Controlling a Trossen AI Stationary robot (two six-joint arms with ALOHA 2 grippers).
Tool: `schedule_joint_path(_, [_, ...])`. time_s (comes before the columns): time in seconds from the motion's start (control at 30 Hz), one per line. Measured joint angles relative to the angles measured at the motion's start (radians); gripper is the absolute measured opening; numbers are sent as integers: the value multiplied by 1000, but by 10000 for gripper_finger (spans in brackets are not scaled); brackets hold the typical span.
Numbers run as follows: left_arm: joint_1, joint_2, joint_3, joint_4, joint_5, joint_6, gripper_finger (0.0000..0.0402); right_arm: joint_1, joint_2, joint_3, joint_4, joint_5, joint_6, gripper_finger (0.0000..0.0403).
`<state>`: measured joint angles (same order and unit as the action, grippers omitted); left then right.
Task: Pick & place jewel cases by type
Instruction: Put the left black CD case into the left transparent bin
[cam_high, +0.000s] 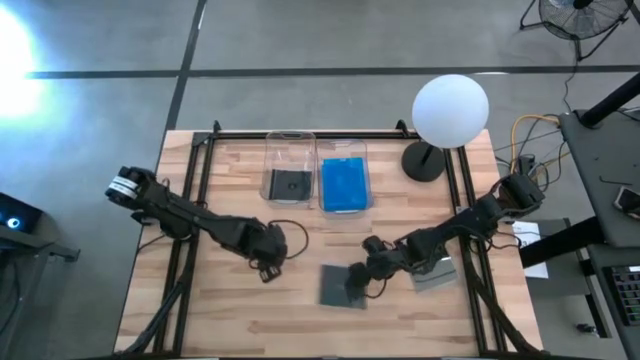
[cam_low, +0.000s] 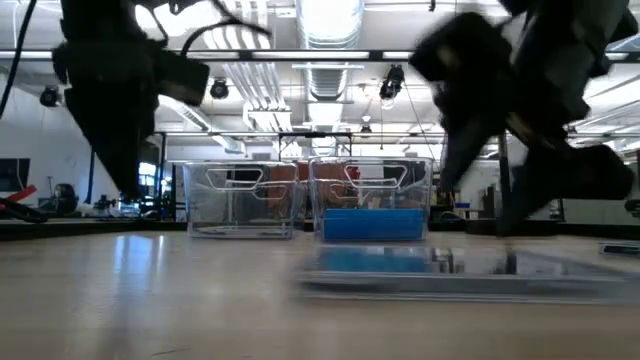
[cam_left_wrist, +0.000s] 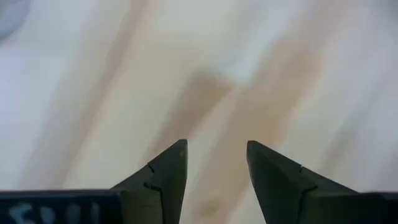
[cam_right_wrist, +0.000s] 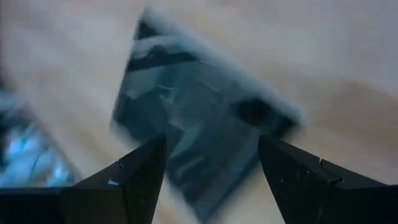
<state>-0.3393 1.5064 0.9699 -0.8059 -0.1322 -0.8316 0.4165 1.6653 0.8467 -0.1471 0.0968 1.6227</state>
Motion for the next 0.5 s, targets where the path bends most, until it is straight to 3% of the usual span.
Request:
schedule_joint_path(0.2, [-1, -5, -15, -30, 8, -14, 149, 23, -4, 0, -175, 1, 83, 249])
schedule_joint_path(0.33, [-3, -5, -19, 11, 13, -36, 149, 25, -1, -4, -95, -4, 82, 249])
schedule_joint_path(0.5, [-3, -5, -20, 160, 83, -50, 149, 3, -19, 3, 27, 94, 29, 249])
